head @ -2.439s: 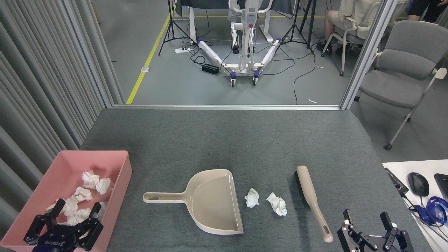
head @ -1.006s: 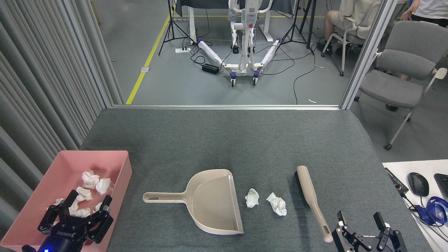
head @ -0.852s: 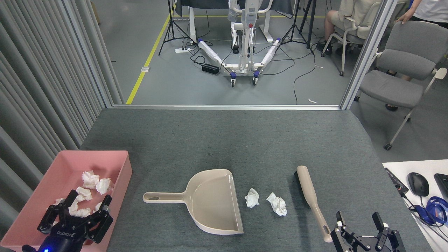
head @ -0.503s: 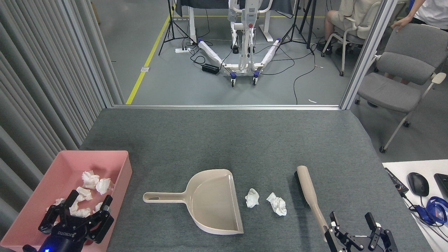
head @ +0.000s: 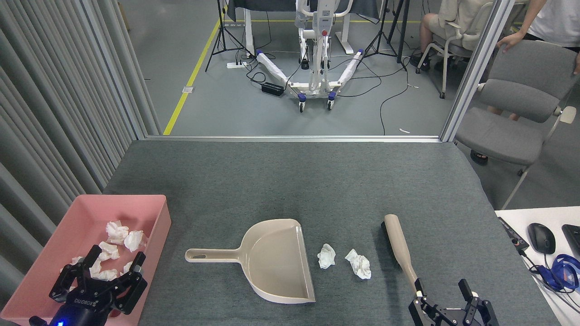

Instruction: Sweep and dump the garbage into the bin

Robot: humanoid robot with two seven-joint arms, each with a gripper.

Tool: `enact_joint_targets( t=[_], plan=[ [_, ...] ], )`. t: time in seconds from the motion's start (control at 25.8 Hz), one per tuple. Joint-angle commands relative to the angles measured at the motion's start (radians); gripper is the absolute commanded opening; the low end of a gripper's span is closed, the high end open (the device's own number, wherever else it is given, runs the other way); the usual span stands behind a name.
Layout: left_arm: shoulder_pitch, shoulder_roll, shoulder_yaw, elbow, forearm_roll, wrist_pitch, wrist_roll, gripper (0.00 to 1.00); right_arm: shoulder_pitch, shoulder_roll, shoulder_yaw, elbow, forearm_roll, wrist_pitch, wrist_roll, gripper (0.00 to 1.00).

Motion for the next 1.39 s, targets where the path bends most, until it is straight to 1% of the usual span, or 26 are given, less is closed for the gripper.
enact_joint_targets(
  t=[0.0,0.19,0.46,0.58,0.74,0.93,1.05,1.2,1.35],
  plan=[
    [0.000,0.000,0.001,0.000,0.001,-0.011,-0.008,0.99,-0.010,0.003,0.014,0.026,-0.001,0.003,-0.004,0.98],
    [-0.005,-0.002,-0.002,-0.006,0.000,-0.050,-0.012,0.99,-0.010,0.012,0.033,0.052,-0.001,0.002,-0.035,0.98],
    [-0.005,-0.003,-0.017,-0.012,-0.002,0.008,-0.011,0.99,-0.007,0.026,0.039,0.057,-0.003,0.006,-0.035,0.98],
    [-0.005,-0.005,-0.019,-0.027,-0.002,0.011,-0.006,0.99,-0.007,0.027,0.040,0.069,-0.003,0.023,-0.035,0.98],
    [0.003,-0.020,-0.031,-0.035,-0.002,0.011,0.003,0.99,-0.007,0.038,0.044,0.086,-0.003,0.025,-0.035,0.98],
    [0.004,-0.058,-0.049,-0.036,0.000,0.007,0.005,0.99,-0.012,0.040,0.054,0.103,-0.005,0.031,-0.035,0.98],
    [0.004,-0.071,-0.056,-0.039,0.001,-0.001,0.005,0.99,-0.015,0.040,0.057,0.118,-0.003,0.034,-0.035,0.98],
    [0.001,-0.097,-0.062,-0.041,0.008,-0.018,0.005,0.99,-0.035,0.040,0.067,0.138,-0.003,0.037,-0.035,0.98],
    [-0.010,-0.104,-0.077,-0.041,0.060,-0.050,0.005,0.99,-0.044,0.046,0.068,0.150,-0.003,0.042,-0.035,0.98]
  ],
)
